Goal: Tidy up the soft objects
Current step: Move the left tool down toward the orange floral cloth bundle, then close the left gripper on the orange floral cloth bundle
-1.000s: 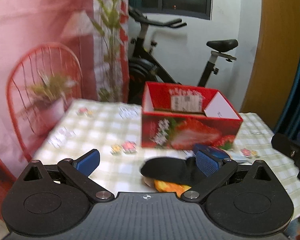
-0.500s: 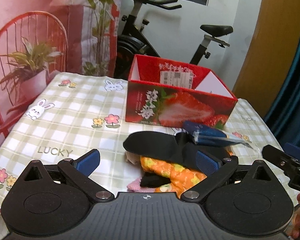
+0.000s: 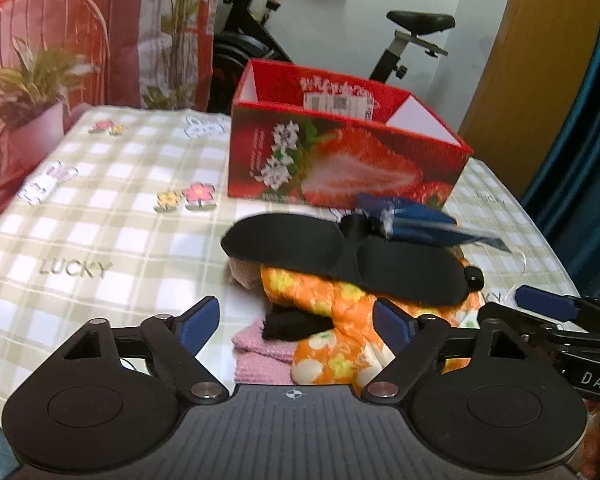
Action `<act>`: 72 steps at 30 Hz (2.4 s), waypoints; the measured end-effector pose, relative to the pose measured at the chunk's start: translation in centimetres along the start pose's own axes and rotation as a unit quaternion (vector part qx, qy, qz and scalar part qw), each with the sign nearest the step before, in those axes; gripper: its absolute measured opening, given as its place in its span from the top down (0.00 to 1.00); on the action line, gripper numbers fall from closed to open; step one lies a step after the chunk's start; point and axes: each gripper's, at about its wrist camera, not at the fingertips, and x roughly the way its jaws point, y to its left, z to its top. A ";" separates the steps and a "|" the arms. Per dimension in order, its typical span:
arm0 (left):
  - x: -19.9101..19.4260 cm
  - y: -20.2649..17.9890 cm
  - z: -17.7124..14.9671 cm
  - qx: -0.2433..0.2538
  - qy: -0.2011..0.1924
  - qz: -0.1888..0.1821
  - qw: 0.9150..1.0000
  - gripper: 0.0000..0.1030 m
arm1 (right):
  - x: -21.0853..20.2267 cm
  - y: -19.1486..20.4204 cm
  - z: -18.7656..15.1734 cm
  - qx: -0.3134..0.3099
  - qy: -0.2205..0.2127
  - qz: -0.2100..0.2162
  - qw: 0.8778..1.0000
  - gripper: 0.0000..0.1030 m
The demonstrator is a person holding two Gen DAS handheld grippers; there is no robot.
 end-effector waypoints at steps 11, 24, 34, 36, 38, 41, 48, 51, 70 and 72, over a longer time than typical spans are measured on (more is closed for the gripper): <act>2.7 0.3 -1.7 -0.004 0.042 -0.030 0.999 0.26 | 1.7 -1.1 -1.0 0.025 0.040 0.006 0.999 0.45; 4.3 0.9 -2.4 -0.014 0.064 -0.042 0.997 0.27 | 2.8 -2.1 -1.6 0.052 0.058 0.006 0.997 0.45; 4.7 0.2 -2.6 -0.004 0.069 -0.076 0.995 0.38 | 2.7 -1.7 -1.6 0.045 0.056 0.016 0.997 0.57; 4.9 0.3 -2.6 -0.011 0.071 -0.077 0.994 0.39 | 2.7 -1.6 -1.6 0.041 0.055 0.019 0.997 0.58; 5.1 0.6 -2.7 -0.020 0.073 -0.079 0.994 0.39 | 2.8 -1.5 -1.5 0.041 0.057 0.020 0.997 0.58; 5.5 1.0 -2.8 -0.030 0.080 -0.082 0.993 0.39 | 3.1 -1.9 -1.7 0.050 0.065 0.020 0.996 0.56; 5.3 1.1 -2.9 -0.035 0.082 -0.081 0.993 0.44 | 3.4 -2.1 -1.8 0.059 0.070 0.024 0.996 0.57; 4.8 1.4 -2.7 -0.032 0.071 -0.076 0.994 0.53 | 2.8 -1.8 -1.6 0.053 0.058 0.034 0.996 0.60; -0.2 2.2 -1.9 -0.038 -0.018 -0.113 0.993 0.77 | 0.3 -1.4 -0.2 0.060 0.009 0.055 0.997 0.92; 0.3 2.2 -2.2 -0.051 -0.003 -0.142 0.989 0.78 | 0.6 -1.8 -0.4 0.070 0.017 0.055 0.996 0.92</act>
